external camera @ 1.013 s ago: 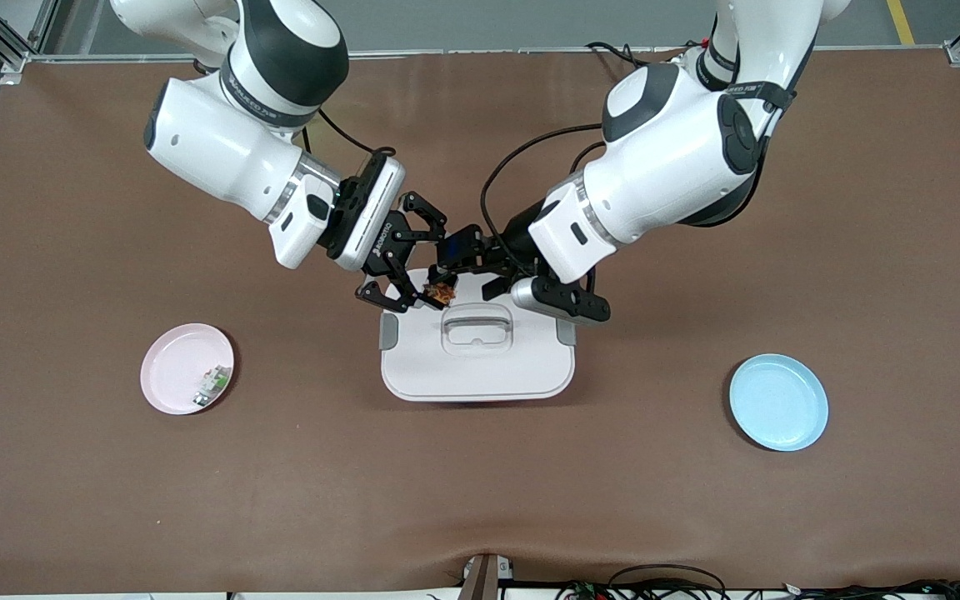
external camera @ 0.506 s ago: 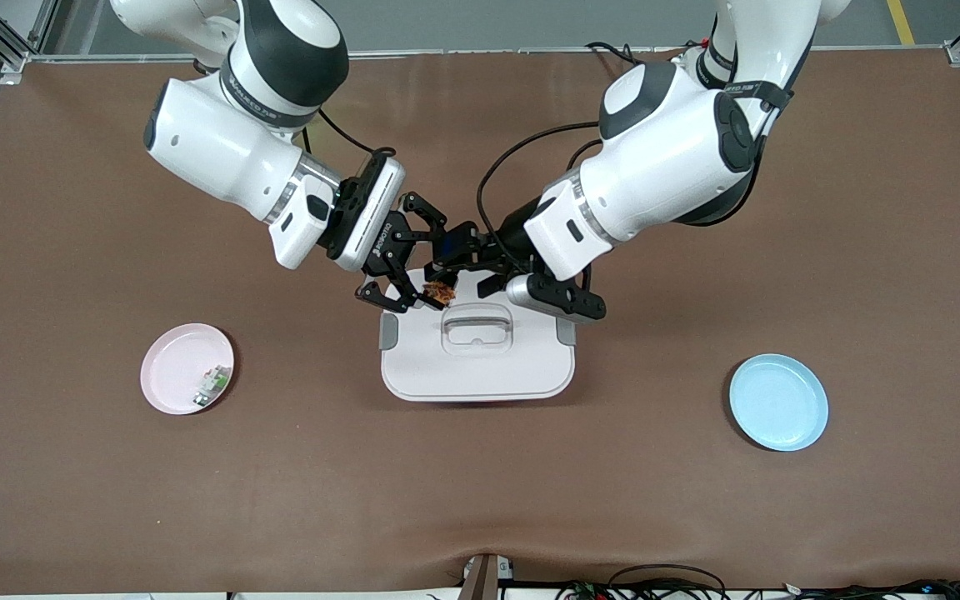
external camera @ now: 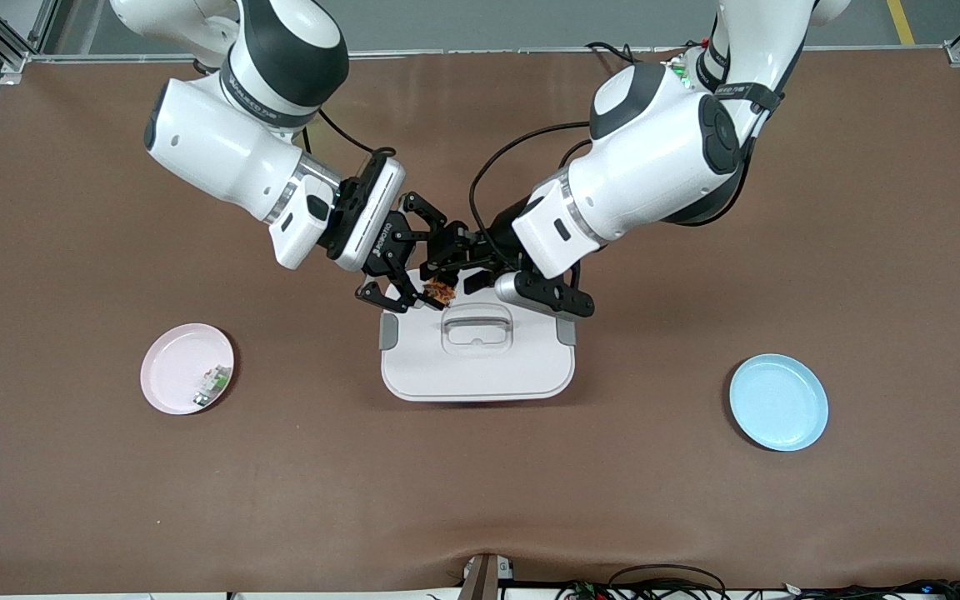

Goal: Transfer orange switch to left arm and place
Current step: 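Close the left gripper on the switch above the white box, then open the right gripper and withdraw it while the left gripper carries switch, then lower the switch onto the blue plate with the left gripper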

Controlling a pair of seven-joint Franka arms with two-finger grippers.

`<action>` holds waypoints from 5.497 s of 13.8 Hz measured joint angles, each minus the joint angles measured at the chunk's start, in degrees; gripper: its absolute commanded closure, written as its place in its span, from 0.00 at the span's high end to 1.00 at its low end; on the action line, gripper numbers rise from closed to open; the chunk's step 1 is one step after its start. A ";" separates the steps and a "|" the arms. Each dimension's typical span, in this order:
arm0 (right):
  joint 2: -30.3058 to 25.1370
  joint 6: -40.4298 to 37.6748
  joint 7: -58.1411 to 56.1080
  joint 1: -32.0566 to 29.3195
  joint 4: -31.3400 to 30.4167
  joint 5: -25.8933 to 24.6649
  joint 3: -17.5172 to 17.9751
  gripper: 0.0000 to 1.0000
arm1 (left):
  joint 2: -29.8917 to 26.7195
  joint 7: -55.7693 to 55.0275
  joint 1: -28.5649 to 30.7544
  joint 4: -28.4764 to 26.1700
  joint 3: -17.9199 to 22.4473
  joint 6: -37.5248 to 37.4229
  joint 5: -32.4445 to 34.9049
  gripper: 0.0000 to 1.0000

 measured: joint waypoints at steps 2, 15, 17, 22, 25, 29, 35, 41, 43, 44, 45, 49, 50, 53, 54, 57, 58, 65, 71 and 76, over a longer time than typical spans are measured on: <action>0.00 0.00 0.00 0.00 0.00 0.00 -0.06 0.00 | 0.01 0.00 -0.10 -0.03 0.00 0.00 0.03 0.50; -0.02 -0.03 0.08 0.00 -0.03 -0.03 -0.21 1.00 | 0.04 0.04 -0.20 -0.12 0.12 -0.02 0.14 0.00; 0.00 -0.03 0.09 0.05 -0.03 0.01 -0.17 1.00 | 0.02 0.06 -0.24 0.02 0.01 -0.02 0.13 0.00; -0.01 -0.02 0.15 0.09 -0.03 0.04 -0.17 1.00 | 0.02 0.26 -0.27 0.08 -0.07 -0.02 0.97 0.00; 0.00 -0.02 0.22 0.09 -0.03 0.05 -0.17 1.00 | 0.02 0.25 -0.17 0.01 0.04 -0.02 1.04 0.00; -0.01 -0.03 0.46 0.09 -0.02 0.05 -0.17 1.00 | 0.02 0.12 0.97 -0.19 0.76 -0.25 5.33 0.00; -3.09 -6.44 1.86 -0.91 -2.97 -5.02 -1.73 1.00 | -0.15 0.06 7.27 -0.20 1.02 -6.98 12.36 0.00; -12.80 -19.97 7.99 -7.80 -12.55 -21.90 -2.26 1.00 | -3.44 -2.20 17.75 -5.54 1.30 -14.70 18.18 0.00; -15.24 -22.31 9.48 -10.56 -15.20 -26.49 -2.35 1.00 | -4.42 -2.58 19.92 -9.37 1.31 -14.84 22.19 0.00; -16.40 -23.85 11.28 -12.27 -16.46 -28.65 -2.41 1.00 | -4.60 -2.69 21.05 -10.98 1.31 -14.84 23.88 0.00; -17.55 -25.92 13.67 -14.18 -17.51 -30.57 -2.45 1.00 | -4.59 -2.73 22.30 -12.29 1.33 -14.84 26.01 0.00; -20.70 -34.32 27.97 -20.61 -18.91 -38.91 -2.54 1.00 | -3.92 -2.48 27.81 -15.90 1.36 -14.44 36.15 0.00; -21.06 -35.81 31.86 -21.85 -19.03 -40.63 -2.55 1.00 | -3.39 -1.70 29.00 -16.42 1.36 -13.58 37.61 0.00; -21.40 -38.08 43.11 -25.25 -19.10 -44.88 -2.50 1.00 | -0.28 -0.95 30.88 -17.53 1.35 -7.72 41.12 0.00; -21.45 -38.30 47.11 -26.56 -18.80 -45.83 -2.49 1.00 | 0.85 -0.95 31.34 -17.95 1.33 -5.42 43.28 0.00; -21.53 -41.94 57.15 -30.81 -14.24 -46.94 -2.51 1.00 | 3.51 2.41 32.70 -19.70 1.32 1.23 47.43 0.00; -21.51 -44.01 58.35 -31.88 -11.70 -47.59 -2.50 1.00 | 4.23 6.07 33.43 -19.99 1.32 2.58 47.73 0.00; -17.75 -51.70 59.94 -34.63 5.91 -50.78 -2.48 1.00 | 6.21 46.24 37.86 -21.03 1.17 3.88 47.70 0.00; -12.55 -51.79 60.34 -34.47 8.80 -50.80 -1.60 1.00 | 8.43 74.11 39.69 -21.69 0.86 3.84 37.77 0.00; -15.97 -50.26 60.43 -34.50 1.91 -50.81 -1.60 1.00 | 10.93 80.77 40.56 -21.33 0.81 3.98 37.32 0.00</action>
